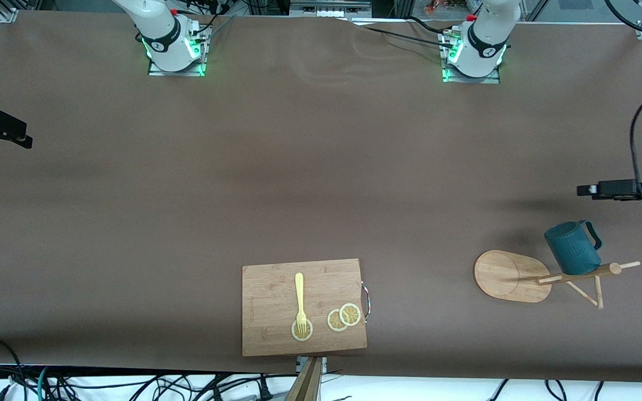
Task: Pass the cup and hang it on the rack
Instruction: 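Lower the mug onto a rack peg with the left gripper, then open the left gripper and draw it back from the rack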
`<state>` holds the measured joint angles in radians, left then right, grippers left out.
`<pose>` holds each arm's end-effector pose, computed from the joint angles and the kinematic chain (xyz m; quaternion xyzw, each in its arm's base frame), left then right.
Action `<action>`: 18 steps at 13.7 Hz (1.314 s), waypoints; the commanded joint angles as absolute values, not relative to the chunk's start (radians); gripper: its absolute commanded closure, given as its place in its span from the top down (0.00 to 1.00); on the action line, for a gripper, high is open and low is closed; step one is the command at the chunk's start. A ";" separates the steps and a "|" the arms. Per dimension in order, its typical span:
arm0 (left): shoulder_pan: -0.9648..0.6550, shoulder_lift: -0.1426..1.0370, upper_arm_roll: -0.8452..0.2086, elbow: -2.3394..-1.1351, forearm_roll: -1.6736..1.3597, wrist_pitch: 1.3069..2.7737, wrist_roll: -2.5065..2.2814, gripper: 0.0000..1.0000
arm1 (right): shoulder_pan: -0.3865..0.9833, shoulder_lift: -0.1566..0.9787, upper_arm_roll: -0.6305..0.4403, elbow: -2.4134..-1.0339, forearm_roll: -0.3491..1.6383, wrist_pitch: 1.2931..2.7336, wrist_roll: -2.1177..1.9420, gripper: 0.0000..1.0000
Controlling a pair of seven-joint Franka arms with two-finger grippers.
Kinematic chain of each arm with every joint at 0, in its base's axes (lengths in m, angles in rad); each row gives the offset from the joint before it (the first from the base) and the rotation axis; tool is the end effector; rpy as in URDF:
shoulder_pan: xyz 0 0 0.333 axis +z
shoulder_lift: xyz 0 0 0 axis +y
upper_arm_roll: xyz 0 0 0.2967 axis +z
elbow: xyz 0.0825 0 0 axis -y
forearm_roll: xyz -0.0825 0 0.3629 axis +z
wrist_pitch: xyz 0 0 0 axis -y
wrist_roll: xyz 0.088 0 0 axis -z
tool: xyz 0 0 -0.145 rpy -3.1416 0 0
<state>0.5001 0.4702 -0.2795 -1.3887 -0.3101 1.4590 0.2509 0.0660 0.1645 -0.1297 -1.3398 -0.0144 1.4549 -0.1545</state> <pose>0.5965 0.1107 0.3904 0.9583 -0.0001 -0.1300 0.2545 0.5661 -0.0323 0.5702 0.9985 0.0453 -0.0258 0.0151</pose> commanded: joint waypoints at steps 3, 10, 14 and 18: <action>0.209 0.387 -0.265 -1.399 -0.037 1.508 0.060 1.00 | 0.061 0.160 -0.123 -1.339 -0.025 1.459 -0.152 1.00; -0.023 0.327 -0.250 -1.393 0.117 1.567 -0.176 1.00 | 0.061 0.160 -0.124 -1.339 -0.025 1.459 -0.153 1.00; -0.011 0.207 -0.175 -1.483 0.071 1.665 -0.163 1.00 | 0.061 0.160 -0.124 -1.339 -0.025 1.459 -0.155 1.00; -0.012 -0.018 -0.115 -1.808 0.071 1.828 -0.082 1.00 | 0.061 0.160 -0.124 -1.339 -0.025 1.459 -0.153 1.00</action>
<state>-0.0112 0.1352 -0.1343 -1.5893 0.0942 1.7476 -0.1391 0.0658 0.1645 -0.1301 -1.3398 -0.0144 1.4553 -0.1545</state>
